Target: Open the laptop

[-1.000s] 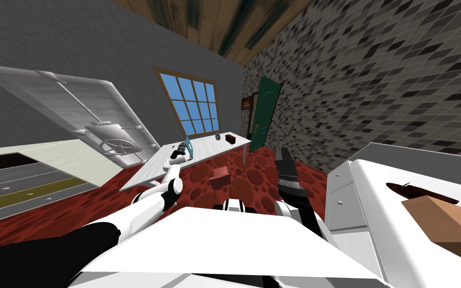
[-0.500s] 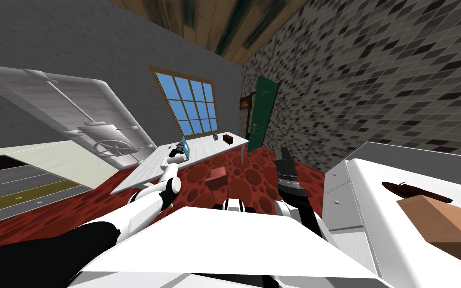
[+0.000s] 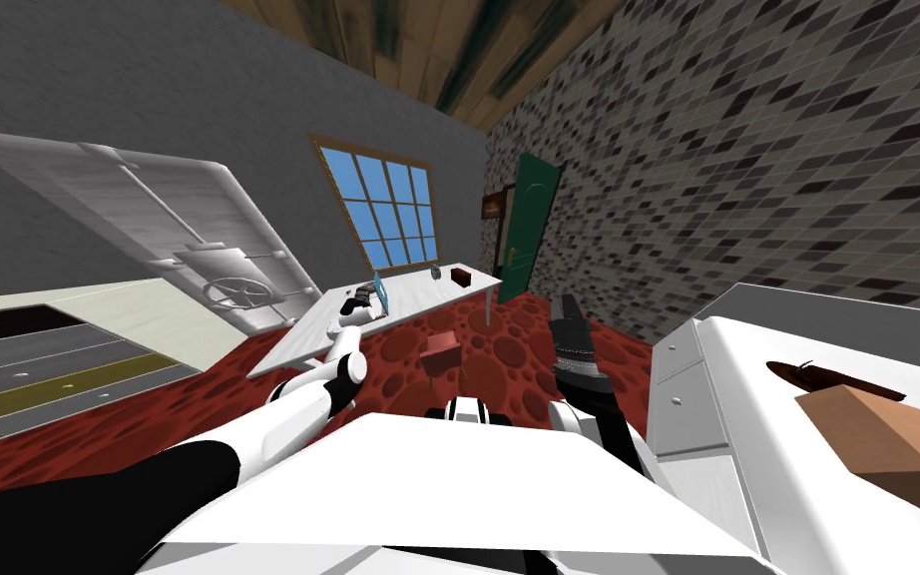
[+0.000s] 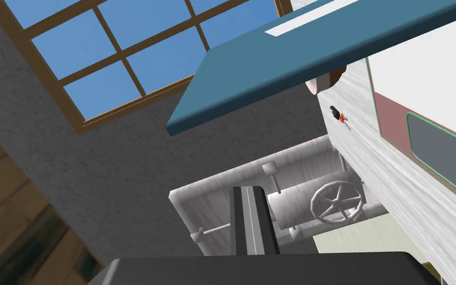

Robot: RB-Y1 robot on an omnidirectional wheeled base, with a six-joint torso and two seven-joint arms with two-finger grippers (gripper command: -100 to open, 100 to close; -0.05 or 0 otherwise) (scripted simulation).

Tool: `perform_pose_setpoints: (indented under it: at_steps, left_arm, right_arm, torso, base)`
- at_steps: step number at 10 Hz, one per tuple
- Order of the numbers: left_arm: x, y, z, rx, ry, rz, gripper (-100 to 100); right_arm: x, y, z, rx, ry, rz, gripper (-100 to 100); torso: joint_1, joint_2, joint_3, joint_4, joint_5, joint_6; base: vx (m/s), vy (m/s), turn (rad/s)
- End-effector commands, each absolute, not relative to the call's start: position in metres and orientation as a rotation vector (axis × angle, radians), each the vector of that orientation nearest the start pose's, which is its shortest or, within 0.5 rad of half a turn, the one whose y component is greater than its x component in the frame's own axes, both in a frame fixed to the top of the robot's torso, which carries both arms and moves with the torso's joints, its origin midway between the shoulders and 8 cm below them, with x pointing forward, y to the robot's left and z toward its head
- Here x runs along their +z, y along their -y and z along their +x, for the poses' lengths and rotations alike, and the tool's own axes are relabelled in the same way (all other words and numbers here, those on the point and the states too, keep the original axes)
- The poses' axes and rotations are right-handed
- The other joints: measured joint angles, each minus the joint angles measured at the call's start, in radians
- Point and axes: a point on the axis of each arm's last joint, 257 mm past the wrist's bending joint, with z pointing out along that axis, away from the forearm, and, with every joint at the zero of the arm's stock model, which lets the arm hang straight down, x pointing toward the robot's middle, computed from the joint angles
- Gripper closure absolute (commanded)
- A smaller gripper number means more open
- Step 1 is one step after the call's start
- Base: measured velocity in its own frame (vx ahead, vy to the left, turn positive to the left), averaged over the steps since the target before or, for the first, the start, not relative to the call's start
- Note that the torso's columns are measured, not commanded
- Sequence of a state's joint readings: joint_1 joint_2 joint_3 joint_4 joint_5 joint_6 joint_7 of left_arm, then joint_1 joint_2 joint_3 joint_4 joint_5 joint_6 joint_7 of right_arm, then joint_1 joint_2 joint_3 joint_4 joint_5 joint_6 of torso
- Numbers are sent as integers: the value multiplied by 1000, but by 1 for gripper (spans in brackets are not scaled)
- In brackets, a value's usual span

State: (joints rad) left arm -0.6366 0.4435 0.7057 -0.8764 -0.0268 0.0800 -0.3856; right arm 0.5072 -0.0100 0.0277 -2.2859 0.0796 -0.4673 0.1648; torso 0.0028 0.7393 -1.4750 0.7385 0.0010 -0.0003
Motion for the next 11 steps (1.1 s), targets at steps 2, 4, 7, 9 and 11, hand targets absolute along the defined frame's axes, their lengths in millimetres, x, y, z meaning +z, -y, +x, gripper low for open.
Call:
perform_pose_setpoints:
  at_steps: [2,4,7,9,11]
  left_arm:
    - [-113,-617,610,-568,-920,-1315,100]
    - [-110,-625,606,-487,-973,-1269,-100]
    - [-106,-636,601,-376,-1047,-1205,-100]
    - [-105,-644,598,-297,-1097,-1160,-100]
    - [-105,-641,599,-319,-1084,-1172,-100]
  right_arm:
    - [18,262,350,1117,-727,562,0]
    - [17,262,350,1117,-727,562,0]
    - [17,262,350,1117,-727,563,0]
    - [17,262,350,1117,-727,562,0]
    - [18,262,350,1117,-727,562,0]
  torso:
    - [-5,-2,-1,-1,-2,0]
    - [-11,-7,-5,-2,-3,1]
    - [-4,-4,-3,-1,-1,0]
    - [0,1,0,0,0,0]
    - [0,2,1,0,0,0]
  base:
    - [-70,90,10]
    - [42,-75,-14]
    - [117,-134,-14]
    - [82,-99,-14]
    - [22,-29,0]
